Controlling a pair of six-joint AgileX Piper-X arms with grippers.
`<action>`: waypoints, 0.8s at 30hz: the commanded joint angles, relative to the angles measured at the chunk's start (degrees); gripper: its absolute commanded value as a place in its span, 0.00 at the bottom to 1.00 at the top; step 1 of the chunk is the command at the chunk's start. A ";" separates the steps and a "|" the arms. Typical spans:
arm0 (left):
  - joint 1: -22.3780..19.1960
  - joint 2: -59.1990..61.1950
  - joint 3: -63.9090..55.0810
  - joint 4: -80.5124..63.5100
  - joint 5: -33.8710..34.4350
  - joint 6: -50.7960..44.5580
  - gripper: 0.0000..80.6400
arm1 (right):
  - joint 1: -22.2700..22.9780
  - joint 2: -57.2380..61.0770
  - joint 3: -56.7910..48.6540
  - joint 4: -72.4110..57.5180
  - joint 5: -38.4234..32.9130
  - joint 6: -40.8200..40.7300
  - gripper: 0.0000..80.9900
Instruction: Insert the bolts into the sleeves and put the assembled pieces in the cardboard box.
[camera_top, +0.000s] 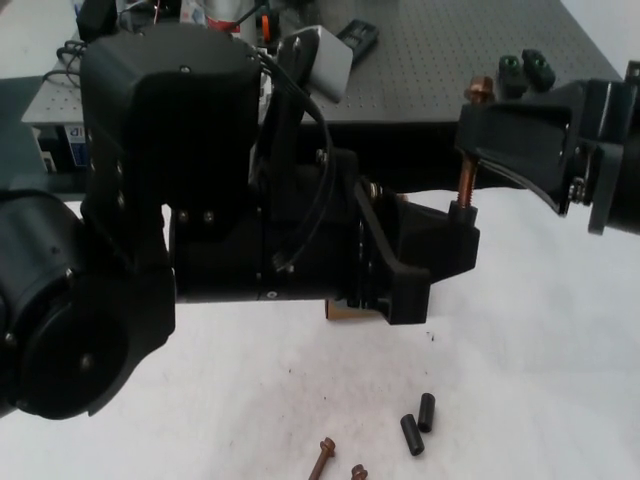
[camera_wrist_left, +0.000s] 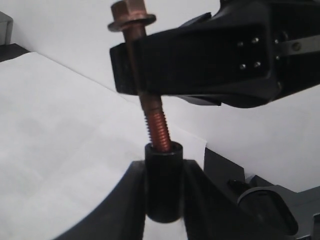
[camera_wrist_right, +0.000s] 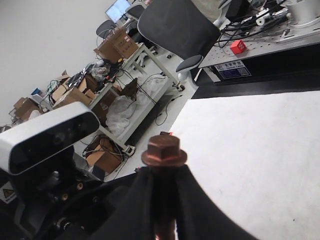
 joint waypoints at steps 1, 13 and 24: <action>-0.08 -0.41 -0.51 -1.63 -1.24 1.28 0.01 | 0.02 0.13 -0.10 0.67 -7.33 -2.74 0.06; -0.08 -0.41 -0.51 -2.00 -12.37 7.74 0.01 | -2.19 -2.73 -0.10 0.66 -1.26 -4.83 0.52; 4.93 21.00 -20.14 8.16 -31.54 -1.84 0.01 | -11.93 -13.51 -0.10 25.49 15.88 -16.67 0.51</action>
